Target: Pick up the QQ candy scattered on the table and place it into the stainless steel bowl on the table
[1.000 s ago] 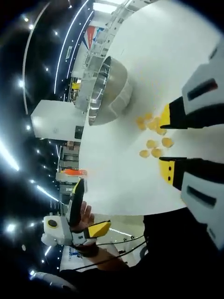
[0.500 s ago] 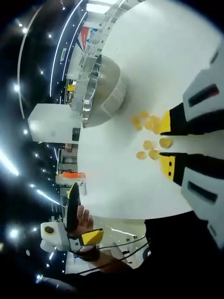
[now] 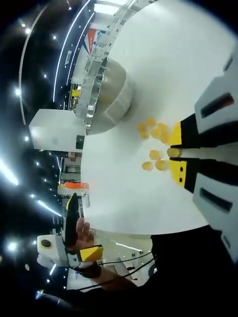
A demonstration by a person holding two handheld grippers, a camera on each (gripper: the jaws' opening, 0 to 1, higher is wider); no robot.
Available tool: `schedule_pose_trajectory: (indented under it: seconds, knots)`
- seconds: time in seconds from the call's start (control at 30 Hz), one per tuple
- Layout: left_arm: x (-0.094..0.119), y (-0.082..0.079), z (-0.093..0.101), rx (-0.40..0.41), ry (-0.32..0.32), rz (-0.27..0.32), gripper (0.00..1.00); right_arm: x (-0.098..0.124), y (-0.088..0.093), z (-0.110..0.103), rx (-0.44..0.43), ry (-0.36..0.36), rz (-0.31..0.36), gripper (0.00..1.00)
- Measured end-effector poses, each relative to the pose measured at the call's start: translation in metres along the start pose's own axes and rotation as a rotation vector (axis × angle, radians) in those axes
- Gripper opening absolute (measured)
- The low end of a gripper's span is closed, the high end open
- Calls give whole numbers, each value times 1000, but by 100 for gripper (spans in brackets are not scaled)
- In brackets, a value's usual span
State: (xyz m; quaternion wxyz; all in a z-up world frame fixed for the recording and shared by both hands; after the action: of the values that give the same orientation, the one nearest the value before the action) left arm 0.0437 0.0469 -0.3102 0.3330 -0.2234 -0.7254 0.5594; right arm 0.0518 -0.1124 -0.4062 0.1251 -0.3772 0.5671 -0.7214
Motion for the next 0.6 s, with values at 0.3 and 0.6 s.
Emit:
schedule_pose_trajectory:
  seconds: [0.3,0.6]
  knots:
    - [-1,2,1,-4,-1,-10,95,1,-1,-2,-17,0,4,6]
    - [-3,0,-3,-2,-9,-7,95,2,-1,-3,-20,-8,0,6]
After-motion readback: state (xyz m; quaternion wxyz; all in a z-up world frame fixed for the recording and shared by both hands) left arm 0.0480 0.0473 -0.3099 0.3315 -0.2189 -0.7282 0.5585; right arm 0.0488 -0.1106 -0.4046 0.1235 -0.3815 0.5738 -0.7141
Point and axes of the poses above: the point that each gripper's makers call its tool centre point, and the gripper's own axes: x roughly backward along the fingers, z roughly to its right, y roughly out of its underside, the point moved 2 cm from there along x, roughly backward along the fingers, and after that the axes turned 4 degrees about -y, right-handed, at the moved point
